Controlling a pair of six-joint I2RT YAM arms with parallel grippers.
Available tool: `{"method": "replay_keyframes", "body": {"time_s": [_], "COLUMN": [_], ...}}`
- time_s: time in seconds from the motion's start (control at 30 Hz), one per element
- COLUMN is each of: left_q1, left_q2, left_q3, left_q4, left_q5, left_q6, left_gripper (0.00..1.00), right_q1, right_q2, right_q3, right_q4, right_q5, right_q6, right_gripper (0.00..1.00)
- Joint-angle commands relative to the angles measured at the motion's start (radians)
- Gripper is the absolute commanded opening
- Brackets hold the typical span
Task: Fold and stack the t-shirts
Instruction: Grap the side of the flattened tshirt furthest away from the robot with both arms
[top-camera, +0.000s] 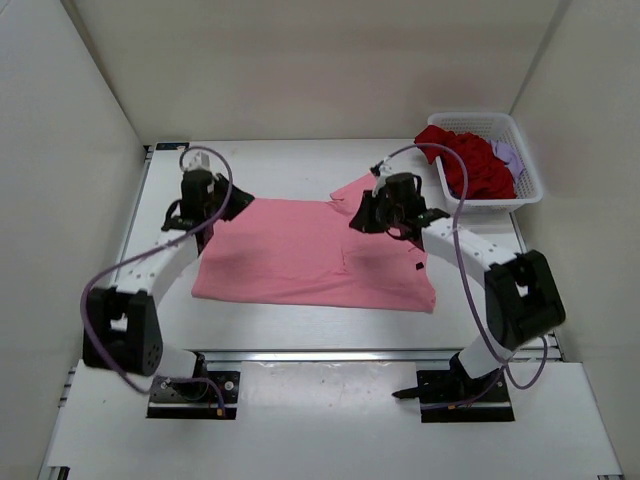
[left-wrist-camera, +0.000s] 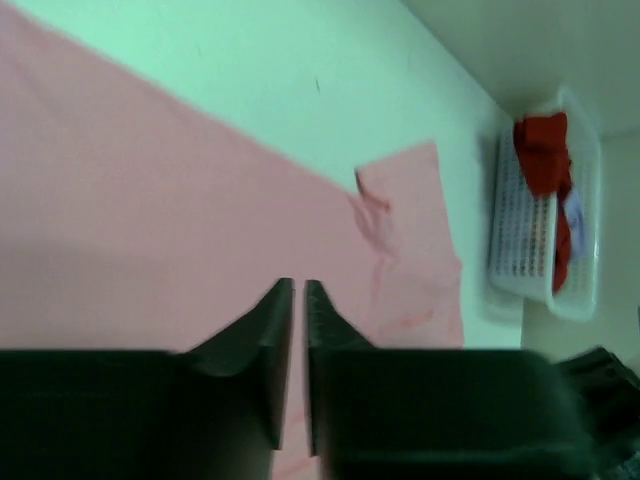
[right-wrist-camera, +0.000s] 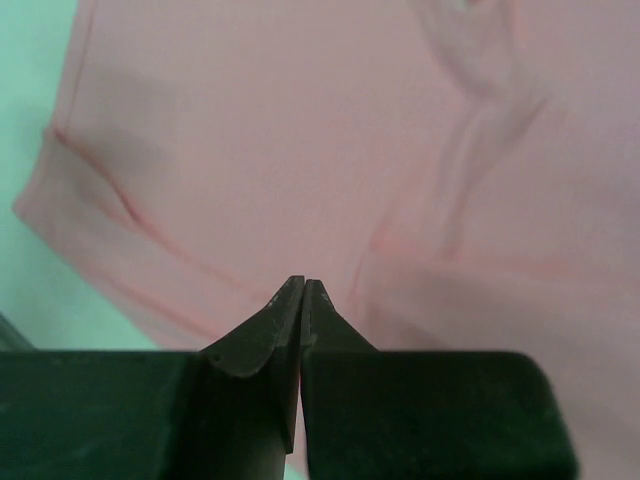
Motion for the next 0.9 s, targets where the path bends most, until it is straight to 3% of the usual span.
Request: {"method": "replay_keyframes", "body": {"time_s": [0.0, 0.03, 0.1, 0.17, 0.27, 0.37, 0.53, 0.87], "left_q1": [0.074, 0.082, 0.128, 0.142, 0.143, 0.140, 0.142, 0.128], "left_q2": [0.170, 0.233, 0.322, 0.443, 0.581, 0.672, 0.763, 0.916], "left_q3": [0.146, 0.204, 0.293, 0.425, 0.595, 0.709, 0.827, 0.991], "left_q4": [-0.047, -0.065, -0.140, -0.211, -0.321, -0.385, -0.450, -0.552], "left_q5": [-0.071, -0.126, -0.157, -0.206, -0.300, -0.374, -0.483, -0.461], "left_q6": [0.077, 0.109, 0.138, 0.181, 0.273, 0.331, 0.400, 0.450], "left_gripper": [0.15, 0.08, 0.06, 0.09, 0.23, 0.25, 0.30, 0.41], "right_q1": [-0.039, -0.057, -0.079, -0.094, -0.120, -0.146, -0.170, -0.148], "right_q2": [0.125, 0.163, 0.194, 0.226, 0.253, 0.251, 0.285, 0.276], "right_q3": [0.131, 0.174, 0.213, 0.260, 0.267, 0.268, 0.265, 0.265], "right_q4": [0.046, 0.046, 0.072, 0.058, 0.074, 0.078, 0.077, 0.077], "right_q5": [-0.034, -0.062, -0.080, -0.094, -0.105, -0.113, -0.143, -0.139], "right_q6": [-0.017, -0.014, -0.018, -0.015, -0.008, -0.011, 0.000, -0.026], "right_gripper": [0.00, 0.00, 0.00, 0.00, 0.00, 0.00, 0.00, 0.00]}}
